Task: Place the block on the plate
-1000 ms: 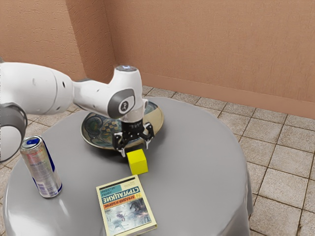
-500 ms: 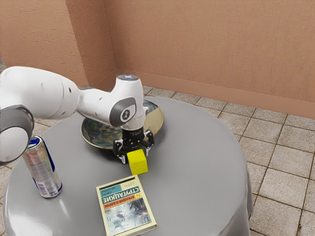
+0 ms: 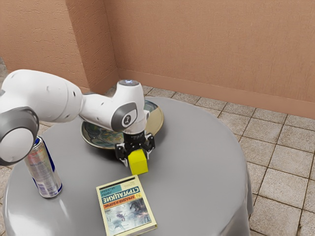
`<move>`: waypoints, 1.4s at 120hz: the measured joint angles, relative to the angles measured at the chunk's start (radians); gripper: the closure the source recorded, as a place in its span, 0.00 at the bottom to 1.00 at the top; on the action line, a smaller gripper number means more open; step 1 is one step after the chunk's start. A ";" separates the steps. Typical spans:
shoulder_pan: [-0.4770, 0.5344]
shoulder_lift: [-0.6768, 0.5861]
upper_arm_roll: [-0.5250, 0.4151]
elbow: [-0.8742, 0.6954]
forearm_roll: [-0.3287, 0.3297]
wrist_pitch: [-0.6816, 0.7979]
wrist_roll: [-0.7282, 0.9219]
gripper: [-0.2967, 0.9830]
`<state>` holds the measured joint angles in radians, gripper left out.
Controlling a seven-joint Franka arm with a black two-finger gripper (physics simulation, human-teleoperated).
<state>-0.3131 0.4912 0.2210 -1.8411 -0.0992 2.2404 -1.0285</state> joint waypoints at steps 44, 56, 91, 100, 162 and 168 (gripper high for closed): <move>0.006 0.000 0.000 0.000 -0.015 0.007 -0.001 0.46; 0.006 -0.002 0.000 0.000 -0.014 0.006 -0.002 0.47; 0.005 -0.010 -0.003 0.002 -0.014 0.002 -0.006 0.47; 0.005 -0.011 -0.008 0.005 -0.016 0.001 -0.007 0.47; -0.001 -0.070 -0.008 0.006 -0.024 -0.014 -0.009 0.48; -0.005 -0.082 -0.008 0.006 -0.024 -0.017 -0.010 0.48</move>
<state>-0.3177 0.4093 0.2132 -1.8350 -0.1229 2.2238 -1.0381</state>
